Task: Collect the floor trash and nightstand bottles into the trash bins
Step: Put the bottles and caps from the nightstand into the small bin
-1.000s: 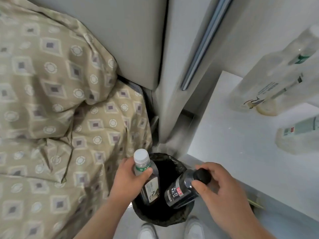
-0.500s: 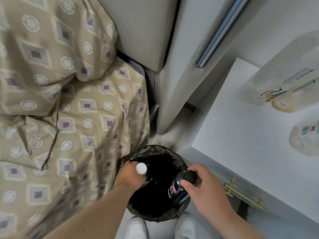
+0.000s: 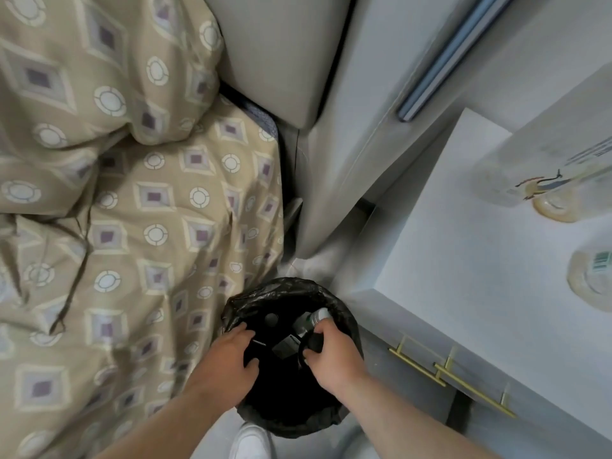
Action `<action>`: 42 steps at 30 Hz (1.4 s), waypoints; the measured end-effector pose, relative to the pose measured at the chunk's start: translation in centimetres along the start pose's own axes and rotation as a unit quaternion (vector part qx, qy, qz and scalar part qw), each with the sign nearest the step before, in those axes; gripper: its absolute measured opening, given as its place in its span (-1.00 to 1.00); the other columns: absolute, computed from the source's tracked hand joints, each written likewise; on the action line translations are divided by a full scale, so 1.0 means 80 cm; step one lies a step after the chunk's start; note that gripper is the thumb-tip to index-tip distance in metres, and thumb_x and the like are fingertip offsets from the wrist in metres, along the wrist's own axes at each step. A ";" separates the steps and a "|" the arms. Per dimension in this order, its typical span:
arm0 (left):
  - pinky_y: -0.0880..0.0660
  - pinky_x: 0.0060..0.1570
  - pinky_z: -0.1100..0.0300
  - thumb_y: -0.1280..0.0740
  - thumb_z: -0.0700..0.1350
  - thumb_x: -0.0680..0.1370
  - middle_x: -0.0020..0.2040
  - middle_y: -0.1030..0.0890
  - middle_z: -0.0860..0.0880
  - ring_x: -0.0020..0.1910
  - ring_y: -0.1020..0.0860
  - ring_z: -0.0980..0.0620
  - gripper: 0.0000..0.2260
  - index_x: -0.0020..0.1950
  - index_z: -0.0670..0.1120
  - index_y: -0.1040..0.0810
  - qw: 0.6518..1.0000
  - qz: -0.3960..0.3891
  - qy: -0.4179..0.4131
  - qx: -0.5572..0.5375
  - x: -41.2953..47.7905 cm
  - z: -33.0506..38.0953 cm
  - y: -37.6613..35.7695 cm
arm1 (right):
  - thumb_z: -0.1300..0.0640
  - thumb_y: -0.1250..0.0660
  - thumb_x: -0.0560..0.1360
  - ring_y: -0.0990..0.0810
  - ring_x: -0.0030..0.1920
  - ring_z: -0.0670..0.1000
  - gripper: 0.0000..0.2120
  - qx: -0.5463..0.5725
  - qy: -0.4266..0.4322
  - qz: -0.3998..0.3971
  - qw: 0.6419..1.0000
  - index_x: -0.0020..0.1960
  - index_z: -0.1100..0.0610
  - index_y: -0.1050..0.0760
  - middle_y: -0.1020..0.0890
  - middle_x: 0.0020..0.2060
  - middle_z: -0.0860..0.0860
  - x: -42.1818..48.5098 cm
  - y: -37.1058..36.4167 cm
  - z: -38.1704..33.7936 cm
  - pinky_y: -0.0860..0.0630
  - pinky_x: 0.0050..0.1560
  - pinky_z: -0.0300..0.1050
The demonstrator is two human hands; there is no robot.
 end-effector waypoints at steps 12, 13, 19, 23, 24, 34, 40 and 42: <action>-0.32 0.27 0.34 -0.35 -0.03 0.49 0.33 -0.47 0.12 0.31 -0.43 0.18 -0.64 0.29 0.12 -0.48 0.998 -0.021 -0.031 -0.057 -0.046 0.057 0.062 | 0.06 -0.28 0.49 -0.53 -0.04 -0.11 -0.81 0.171 -0.029 -0.001 0.985 0.10 -0.05 -0.47 -0.56 -0.01 -0.10 -0.035 0.032 -0.016 -0.44 -0.03 -0.30; -0.36 0.22 0.35 -0.39 -0.04 0.46 0.20 -0.57 0.15 0.20 -0.50 0.26 -0.72 0.14 0.21 -0.54 0.997 -0.002 -0.040 -0.070 -0.054 0.081 0.076 | 0.04 -0.30 0.48 -0.54 0.02 -0.13 -0.84 0.187 -0.020 -0.002 0.982 0.05 -0.09 -0.47 -0.57 0.00 -0.13 -0.052 0.050 -0.020 -0.43 0.04 -0.30; -0.47 -0.16 0.49 -0.46 -0.24 0.41 -0.30 -0.68 0.13 -0.31 -0.60 0.28 -0.76 -0.26 0.14 -0.67 0.959 0.106 -0.072 -0.253 -0.112 0.243 0.138 | 0.06 -0.37 0.42 -0.59 -0.11 -0.29 -0.91 0.315 0.017 0.067 0.947 -0.15 -0.14 -0.56 -0.67 -0.11 -0.14 -0.182 0.207 0.001 -0.42 -0.04 -0.47; -0.53 -0.24 0.32 -0.42 -0.21 0.45 -0.24 -0.68 0.04 -0.31 -0.58 0.22 -0.83 -0.18 0.07 -0.65 0.922 0.154 -0.150 -0.322 -0.143 0.366 0.166 | 0.16 -0.42 0.30 -0.68 -0.24 -0.03 -0.92 0.427 0.073 0.194 0.880 -0.27 -0.01 -0.65 -0.71 -0.25 0.07 -0.273 0.313 0.035 -0.60 -0.13 -0.19; -0.51 -0.22 0.36 -0.43 -0.20 0.45 -0.19 -0.67 0.04 -0.24 -0.59 0.21 -0.84 -0.14 0.09 -0.64 0.914 0.166 -0.175 -0.327 -0.149 0.397 0.174 | 0.17 -0.43 0.28 -0.68 -0.25 0.08 -0.91 0.448 0.083 0.246 0.856 -0.27 -0.02 -0.65 -0.70 -0.28 0.13 -0.291 0.338 0.045 -0.63 -0.15 -0.07; -0.23 0.41 0.04 -0.48 0.09 0.37 0.51 -0.21 0.02 0.46 -0.25 0.00 -0.16 0.52 0.01 -0.10 0.918 0.233 -0.249 -0.204 -0.101 0.598 0.232 | 0.03 -0.47 0.38 -0.48 0.20 -0.13 -0.40 0.437 0.077 0.504 0.741 0.36 -0.04 -0.35 -0.46 0.26 -0.19 -0.305 0.502 0.103 -0.42 0.20 -0.21; -0.29 0.29 0.10 -0.50 0.03 0.38 0.46 -0.31 0.00 0.43 -0.28 -0.01 -0.22 0.50 -0.03 -0.18 0.937 0.174 -0.249 -0.173 -0.061 0.622 0.224 | -0.03 -0.49 0.34 -0.49 0.16 -0.11 -0.36 0.383 0.066 0.460 0.798 0.36 -0.02 -0.36 -0.50 0.19 -0.17 -0.268 0.523 0.106 -0.41 0.19 -0.19; -0.41 0.16 0.09 -0.48 -0.03 0.42 0.29 -0.48 0.02 0.28 -0.44 -0.03 -0.44 0.36 -0.01 -0.36 0.930 0.161 -0.262 -0.200 -0.052 0.621 0.217 | 0.01 -0.50 0.33 -0.55 0.04 -0.12 -0.49 0.374 0.066 0.456 0.805 0.23 -0.03 -0.42 -0.56 0.05 -0.19 -0.262 0.522 0.111 -0.46 0.09 -0.17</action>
Point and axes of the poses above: each hand's wrist, its own x-axis towards the middle knuckle, its own y-axis out of the back of the hand, z = x × y, the point moved 5 cm from there along x, towards the middle knuckle
